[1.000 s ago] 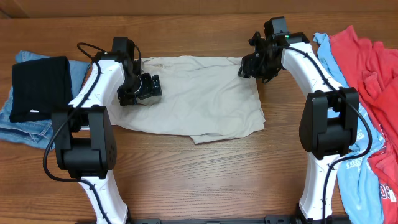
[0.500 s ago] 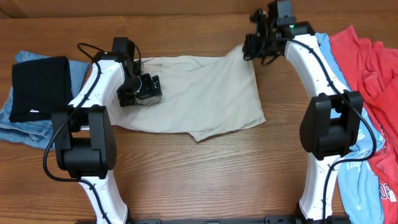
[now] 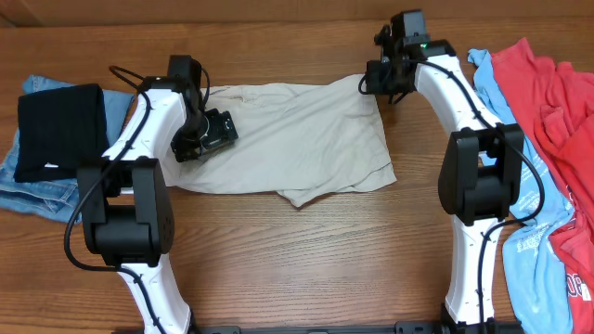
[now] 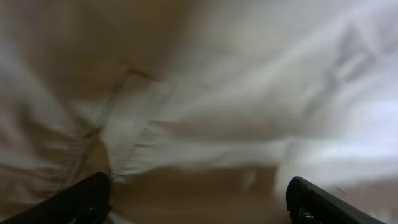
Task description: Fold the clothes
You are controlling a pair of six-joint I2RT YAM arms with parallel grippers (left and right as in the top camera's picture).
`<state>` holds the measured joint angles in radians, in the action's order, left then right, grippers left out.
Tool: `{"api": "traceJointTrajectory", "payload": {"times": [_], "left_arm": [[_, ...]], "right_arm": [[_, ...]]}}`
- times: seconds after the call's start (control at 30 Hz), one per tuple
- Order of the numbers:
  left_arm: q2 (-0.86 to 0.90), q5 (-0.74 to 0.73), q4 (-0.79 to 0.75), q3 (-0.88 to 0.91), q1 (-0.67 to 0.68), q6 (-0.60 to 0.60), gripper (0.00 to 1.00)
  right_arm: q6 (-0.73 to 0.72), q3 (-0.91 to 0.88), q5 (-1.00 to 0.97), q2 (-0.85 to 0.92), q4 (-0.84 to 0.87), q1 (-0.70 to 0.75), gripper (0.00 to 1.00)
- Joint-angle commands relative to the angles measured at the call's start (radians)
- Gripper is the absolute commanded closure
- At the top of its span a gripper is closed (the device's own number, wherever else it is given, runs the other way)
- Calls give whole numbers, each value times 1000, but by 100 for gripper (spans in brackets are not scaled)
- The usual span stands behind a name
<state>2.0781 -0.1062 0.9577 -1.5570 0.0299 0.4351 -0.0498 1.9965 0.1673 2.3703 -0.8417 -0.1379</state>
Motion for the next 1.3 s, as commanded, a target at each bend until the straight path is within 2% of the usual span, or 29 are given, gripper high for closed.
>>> {"api": "traceJointTrajectory", "payload": {"times": [0.0, 0.1, 0.2, 0.33, 0.43, 0.53, 0.6, 0.77, 0.97, 1.1, 1.2, 1.27], "left_arm": [[14, 61, -15, -16, -13, 134, 7], [7, -3, -77, -17, -13, 97, 7], [-43, -56, -137, -18, -10, 33, 6], [-110, -95, -217, -18, -3, -90, 6], [-107, -131, -238, -18, 25, -242, 8], [-80, -131, -253, -18, 64, -353, 8], [-64, -127, -272, -18, 91, -407, 6], [-24, -127, -352, -18, 133, -421, 4], [19, -127, -373, -18, 134, -421, 4], [66, -126, -377, -18, 134, -413, 4], [90, -109, -383, -18, 134, -398, 5], [104, -49, -383, -18, 132, -351, 5]], "right_arm": [[-7, 19, -37, 14, -17, 5, 92], [-6, 19, -37, 14, -27, 5, 67], [-6, 35, -37, 3, -77, 7, 58], [-7, 97, -35, -34, -182, 16, 57], [-6, 127, -13, -74, -372, 16, 53], [-6, 93, 1, -71, -500, 13, 53], [-3, 45, 45, -71, -526, 13, 53], [25, -83, 116, -71, -541, 11, 53], [51, -145, 116, -71, -554, 8, 53], [58, -145, 108, -71, -576, 8, 70], [53, -144, 49, -71, -621, 9, 76], [54, -144, 12, -71, -665, 9, 76]]}}
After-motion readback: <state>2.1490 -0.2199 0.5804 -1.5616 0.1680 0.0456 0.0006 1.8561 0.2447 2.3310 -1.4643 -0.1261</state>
